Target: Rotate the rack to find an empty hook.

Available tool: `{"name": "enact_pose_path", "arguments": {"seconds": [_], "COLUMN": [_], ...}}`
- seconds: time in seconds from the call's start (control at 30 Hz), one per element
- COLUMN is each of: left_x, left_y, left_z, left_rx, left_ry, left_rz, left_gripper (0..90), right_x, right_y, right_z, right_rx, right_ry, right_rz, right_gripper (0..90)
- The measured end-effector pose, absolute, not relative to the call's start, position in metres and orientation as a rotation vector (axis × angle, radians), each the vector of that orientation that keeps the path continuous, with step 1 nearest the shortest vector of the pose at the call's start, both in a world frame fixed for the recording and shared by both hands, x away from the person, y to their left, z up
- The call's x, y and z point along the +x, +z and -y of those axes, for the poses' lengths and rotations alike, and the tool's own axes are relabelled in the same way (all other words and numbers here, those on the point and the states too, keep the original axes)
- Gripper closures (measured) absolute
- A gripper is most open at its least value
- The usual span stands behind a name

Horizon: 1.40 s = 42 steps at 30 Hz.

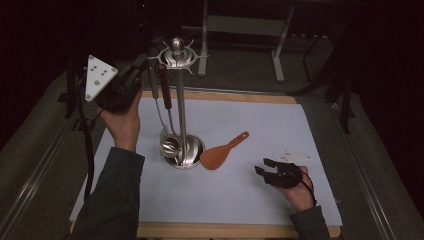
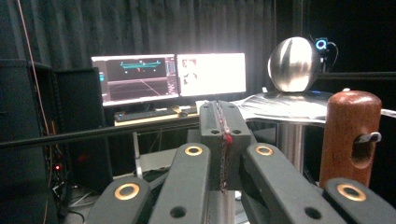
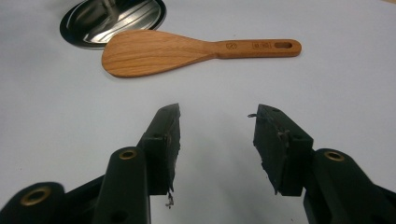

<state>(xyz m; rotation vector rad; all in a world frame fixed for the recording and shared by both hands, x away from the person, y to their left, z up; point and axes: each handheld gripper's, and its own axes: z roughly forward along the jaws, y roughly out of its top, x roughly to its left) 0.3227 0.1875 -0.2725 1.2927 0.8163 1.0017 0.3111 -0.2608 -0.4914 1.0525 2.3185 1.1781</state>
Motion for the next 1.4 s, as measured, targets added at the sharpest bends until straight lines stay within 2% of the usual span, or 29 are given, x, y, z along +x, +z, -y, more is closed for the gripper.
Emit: {"name": "enact_pose_path", "arguments": {"seconds": [0.63, 1.4], "left_x": [0.336, 0.322], "left_y": [-0.269, -0.287], "left_z": [-0.187, -0.2], "left_rx": [1.294, 1.321], "left_ry": [0.992, 0.957], "left_rz": [-0.853, -0.838], "left_gripper": [90.0, 90.0], "right_x": [0.312, 0.312], "right_y": [-0.493, -0.494], "right_z": [0.261, 0.263], "right_rx": [1.052, 1.057], "right_ry": [1.174, 1.157], "right_rz": [-2.323, -2.32], "right_gripper": [50.7, 50.7]}}
